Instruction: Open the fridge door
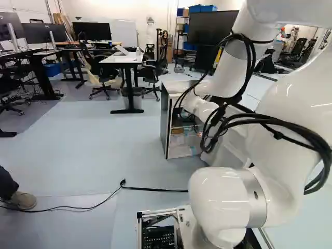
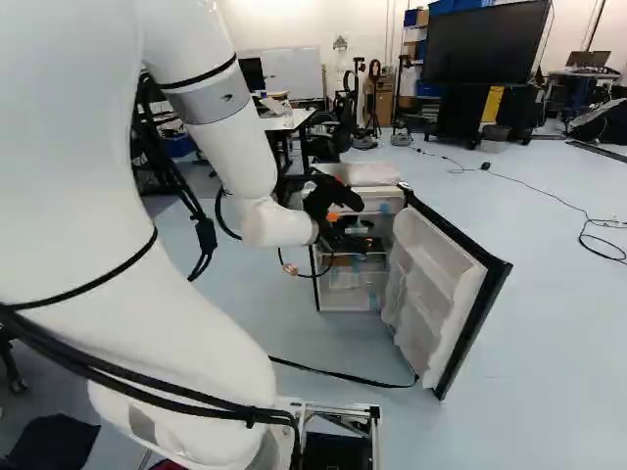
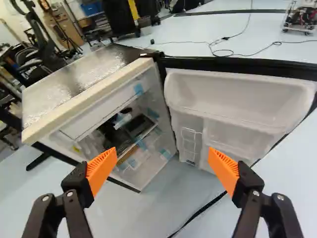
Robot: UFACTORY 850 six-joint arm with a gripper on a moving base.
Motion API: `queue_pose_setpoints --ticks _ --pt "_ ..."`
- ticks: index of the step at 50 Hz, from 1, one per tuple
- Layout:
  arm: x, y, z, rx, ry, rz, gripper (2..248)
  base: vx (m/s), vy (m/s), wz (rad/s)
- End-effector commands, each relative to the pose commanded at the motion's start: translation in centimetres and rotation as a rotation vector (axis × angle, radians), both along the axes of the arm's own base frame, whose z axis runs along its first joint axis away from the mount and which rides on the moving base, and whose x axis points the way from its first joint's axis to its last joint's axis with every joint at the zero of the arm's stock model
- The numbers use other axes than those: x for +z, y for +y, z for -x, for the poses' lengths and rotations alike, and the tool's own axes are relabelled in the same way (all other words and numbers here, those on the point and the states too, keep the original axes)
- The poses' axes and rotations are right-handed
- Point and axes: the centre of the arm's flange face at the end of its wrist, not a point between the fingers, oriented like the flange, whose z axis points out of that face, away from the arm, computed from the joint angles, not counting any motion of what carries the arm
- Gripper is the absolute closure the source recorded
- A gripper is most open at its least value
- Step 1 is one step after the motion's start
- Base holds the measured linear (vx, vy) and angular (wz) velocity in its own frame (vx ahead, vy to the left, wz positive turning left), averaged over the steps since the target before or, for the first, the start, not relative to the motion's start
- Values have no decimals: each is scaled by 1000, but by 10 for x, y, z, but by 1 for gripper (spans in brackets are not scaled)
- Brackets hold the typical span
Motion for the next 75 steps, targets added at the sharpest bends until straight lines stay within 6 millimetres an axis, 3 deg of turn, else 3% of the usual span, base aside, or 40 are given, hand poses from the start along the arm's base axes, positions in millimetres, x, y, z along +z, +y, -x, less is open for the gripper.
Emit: queue_pose_setpoints --ticks 37,75 --pt "2 50 43 380 -55 146 3 0 0 0" --pt "-1 75 70 585 -94 215 3 0 0 0"
